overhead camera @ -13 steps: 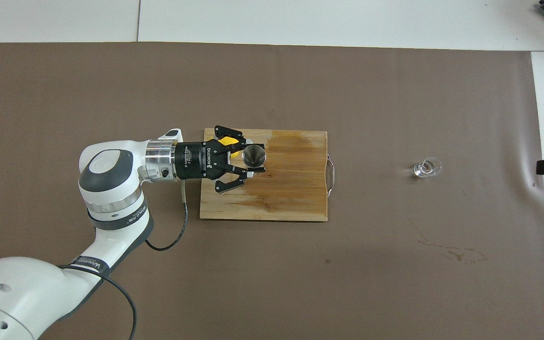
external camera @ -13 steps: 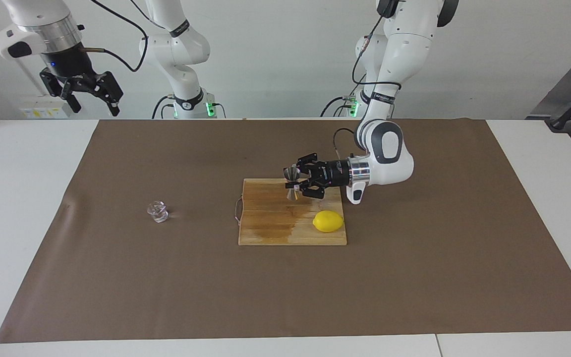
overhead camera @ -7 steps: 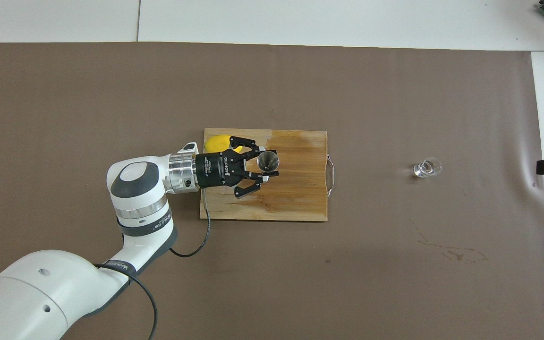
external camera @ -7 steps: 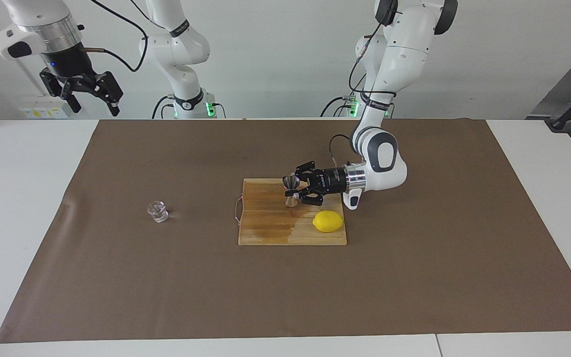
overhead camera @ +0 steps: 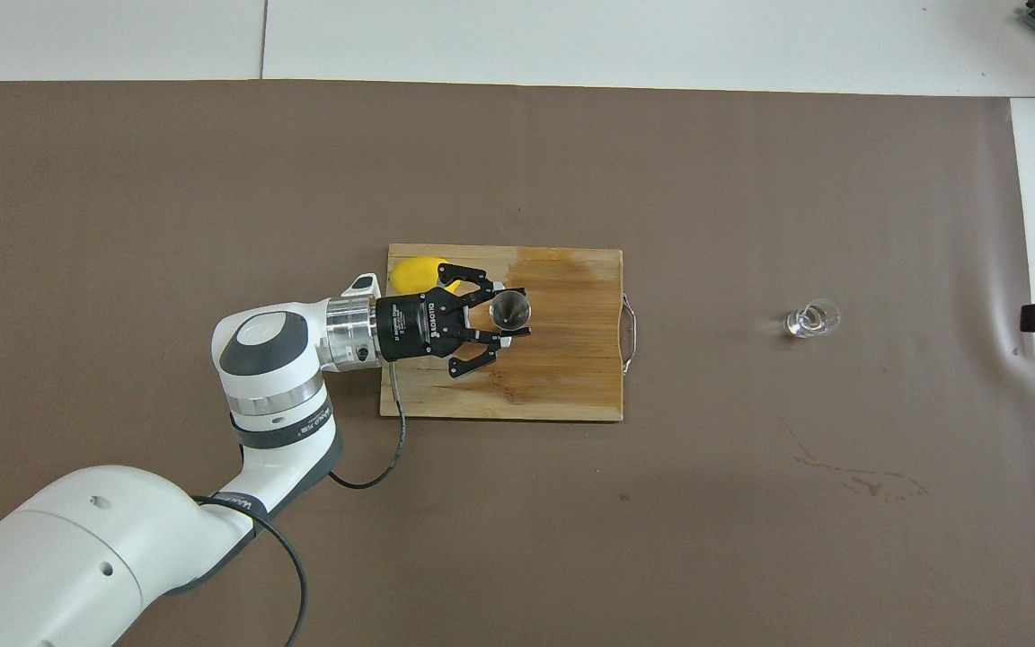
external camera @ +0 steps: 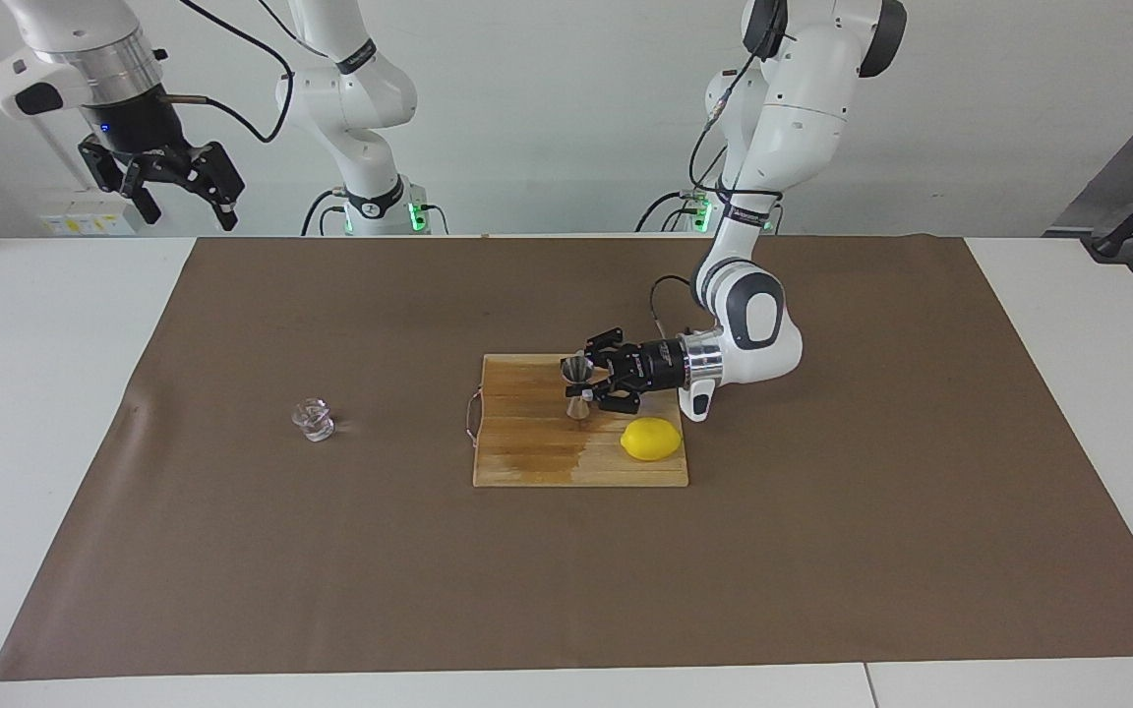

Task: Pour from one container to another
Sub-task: 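Lower the metal cup onto the board and open the left gripper, then withdraw the left gripper while the right gripper reaches toward the glass, then close the right gripper around the small clear glass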

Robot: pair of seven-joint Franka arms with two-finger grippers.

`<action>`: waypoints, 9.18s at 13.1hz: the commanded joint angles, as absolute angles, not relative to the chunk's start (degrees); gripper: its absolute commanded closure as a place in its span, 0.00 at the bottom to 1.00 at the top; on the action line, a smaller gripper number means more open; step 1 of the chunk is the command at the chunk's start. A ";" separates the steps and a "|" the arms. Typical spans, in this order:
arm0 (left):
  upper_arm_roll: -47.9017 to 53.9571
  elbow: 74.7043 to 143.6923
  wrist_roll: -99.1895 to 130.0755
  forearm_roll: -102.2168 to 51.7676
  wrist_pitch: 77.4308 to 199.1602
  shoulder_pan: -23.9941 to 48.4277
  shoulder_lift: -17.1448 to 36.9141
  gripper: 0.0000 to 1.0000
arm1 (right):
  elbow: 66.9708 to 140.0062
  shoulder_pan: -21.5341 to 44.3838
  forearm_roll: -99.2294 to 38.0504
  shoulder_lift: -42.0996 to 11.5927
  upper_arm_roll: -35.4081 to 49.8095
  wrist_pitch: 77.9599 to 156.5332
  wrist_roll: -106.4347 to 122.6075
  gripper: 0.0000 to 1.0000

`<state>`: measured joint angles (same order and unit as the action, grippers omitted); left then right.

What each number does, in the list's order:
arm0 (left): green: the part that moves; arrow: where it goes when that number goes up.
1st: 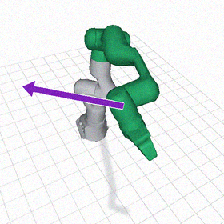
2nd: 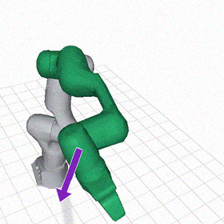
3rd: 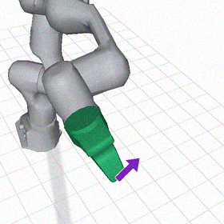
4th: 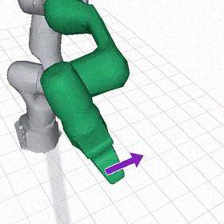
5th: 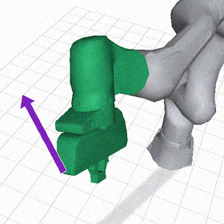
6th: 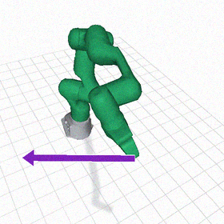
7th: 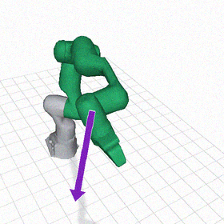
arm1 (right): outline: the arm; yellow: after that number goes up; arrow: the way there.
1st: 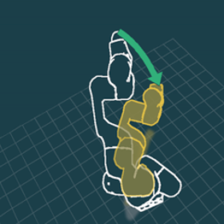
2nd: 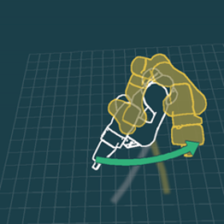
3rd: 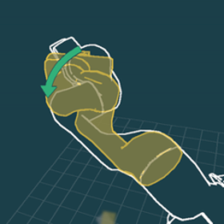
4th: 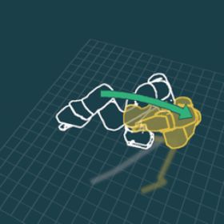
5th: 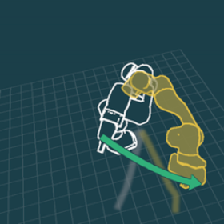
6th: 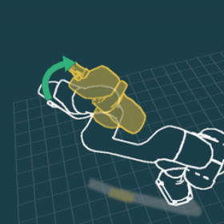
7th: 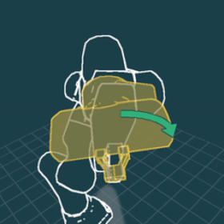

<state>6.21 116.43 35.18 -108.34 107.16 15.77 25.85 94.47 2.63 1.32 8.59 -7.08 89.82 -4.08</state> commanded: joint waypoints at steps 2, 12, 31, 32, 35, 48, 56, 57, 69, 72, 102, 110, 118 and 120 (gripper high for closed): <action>5.27 116.81 31.04 -110.47 104.86 16.61 26.98 0.59 | 95.27 2.37 0.97 9.67 -6.86 89.38 -4.66 0.00; 5.19 116.72 28.39 -110.74 104.15 16.61 28.48 0.54 | 95.27 2.37 0.88 9.67 -6.86 89.38 -4.66 0.00; 5.10 116.46 27.60 -110.48 103.98 15.82 29.71 0.00 | 95.27 2.37 0.88 9.67 -6.86 89.38 -4.66 0.00; 5.01 116.28 27.68 -110.13 103.89 15.65 29.62 0.00 | 95.27 2.37 0.88 9.67 -6.86 89.38 -4.66 0.00; 3.88 116.19 27.77 -108.73 103.27 15.38 29.18 0.00 | 95.27 2.37 0.97 9.67 -6.86 89.38 -4.66 0.00; 2.11 108.82 31.03 -80.19 96.77 4.23 22.77 0.00 | 94.92 2.46 0.97 9.32 -7.73 90.26 -3.87 0.00; -3.60 90.73 29.54 -48.03 89.91 3.69 21.62 0.00 | 95.27 1.76 -0.34 3.25 -7.73 97.99 -2.47 0.00; -3.52 88.88 27.53 -43.90 89.65 3.87 21.01 0.00 | 96.93 1.58 -2.09 3.25 -7.73 99.65 0.15 0.00; -2.90 87.98 -6.76 -9.41 94.21 5.36 13.71 0.00 | 115.58 -15.72 -33.00 -3.05 -7.82 110.13 90.45 0.00; -1.77 87.27 -7.03 -5.37 94.13 5.54 9.77 0.00 | 116.19 -16.43 -38.12 -7.63 -7.82 109.78 103.23 0.00; 7.21 90.07 -8.88 2.02 83.22 -6.68 2.21 0.00 | 113.64 -14.94 -57.74 -24.17 -6.15 105.29 127.44 0.00; 7.38 90.70 -8.79 1.93 88.59 -6.68 1.76 0.00 | 113.64 -15.03 -55.72 -24.26 -6.15 105.73 127.53 0.09; 7.38 90.97 -8.79 1.76 87.89 -7.47 1.67 0.00 | 113.20 -14.94 -55.63 -24.26 -6.15 106.00 127.18 0.59; 7.38 90.97 -8.79 1.85 87.89 -7.38 1.67 0.00 | 113.12 -14.94 -55.63 -24.26 -6.15 106.26 127.18 0.60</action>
